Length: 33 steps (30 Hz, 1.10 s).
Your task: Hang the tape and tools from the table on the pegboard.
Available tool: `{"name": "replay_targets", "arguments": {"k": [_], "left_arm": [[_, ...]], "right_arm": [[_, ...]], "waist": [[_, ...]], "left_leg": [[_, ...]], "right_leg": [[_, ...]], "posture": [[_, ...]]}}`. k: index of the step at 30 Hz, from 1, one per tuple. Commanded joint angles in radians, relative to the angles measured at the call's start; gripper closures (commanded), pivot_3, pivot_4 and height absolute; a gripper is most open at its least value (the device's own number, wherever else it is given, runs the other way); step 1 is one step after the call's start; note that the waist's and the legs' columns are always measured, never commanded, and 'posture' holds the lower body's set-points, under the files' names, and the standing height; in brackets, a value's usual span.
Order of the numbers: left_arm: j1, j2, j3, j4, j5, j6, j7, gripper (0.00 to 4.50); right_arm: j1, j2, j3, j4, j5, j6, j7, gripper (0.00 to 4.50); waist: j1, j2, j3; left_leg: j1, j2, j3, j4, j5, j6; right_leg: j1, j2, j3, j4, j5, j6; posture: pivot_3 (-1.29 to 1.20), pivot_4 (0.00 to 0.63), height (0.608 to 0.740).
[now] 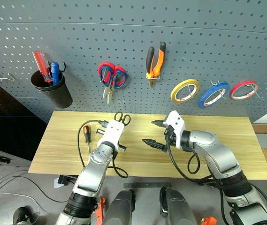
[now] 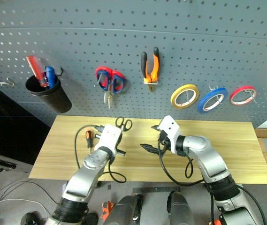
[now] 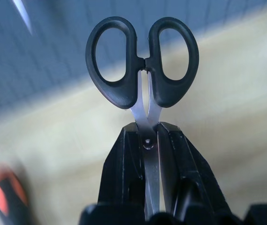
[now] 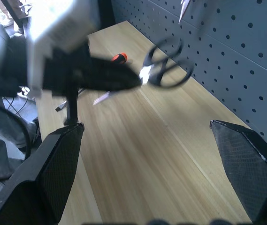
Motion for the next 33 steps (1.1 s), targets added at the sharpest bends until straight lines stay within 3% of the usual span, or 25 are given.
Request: {"name": "replay_targets", "arguments": {"k": [1, 10, 20, 33], "left_arm": [[0.036, 0.013, 0.004, -0.137, 0.003, -0.18, -0.022, 4.34], [0.019, 0.019, 0.038, -0.195, 0.023, -0.282, -0.036, 4.34], [-0.021, 0.007, 0.124, -0.129, 0.116, -0.425, 0.083, 4.34], [-0.006, -0.042, 0.148, -0.125, 0.141, -0.43, 0.114, 4.34]], "right_arm": [[-0.019, -0.004, -0.053, -0.069, 0.086, 0.01, 0.044, 0.0], [-0.126, 0.023, -0.205, -0.14, 0.265, 0.031, 0.035, 0.0], [-0.143, -0.002, -0.181, -0.117, 0.241, -0.007, 0.023, 0.0], [-0.152, -0.007, -0.173, -0.095, 0.225, -0.026, 0.027, 0.0]], "waist": [[0.0, 0.0, 0.0], [-0.001, 0.0, 0.0], [-0.002, 0.0, -0.001], [-0.002, 0.0, -0.003]], "left_leg": [[0.0, 0.0, 0.0, 0.0, 0.0, 0.0], [0.0, 0.0, 0.0, 0.0, -0.001, 0.003], [0.0, 0.0, 0.001, 0.001, 0.0, 0.0], [0.0, 0.0, 0.002, 0.001, 0.0, 0.0]], "right_leg": [[0.0, 0.0, 0.0, 0.0, 0.0, 0.0], [0.0, 0.0, -0.001, 0.002, 0.0, 0.0], [-0.001, 0.0, -0.001, 0.002, 0.0, 0.0], [-0.001, 0.001, -0.002, 0.003, 0.0, -0.001]], "posture": [[0.04, 0.261, 0.74], [0.03, 0.239, 0.74], [0.01, 0.212, 0.74], [0.01, 0.2, 0.74]]}}
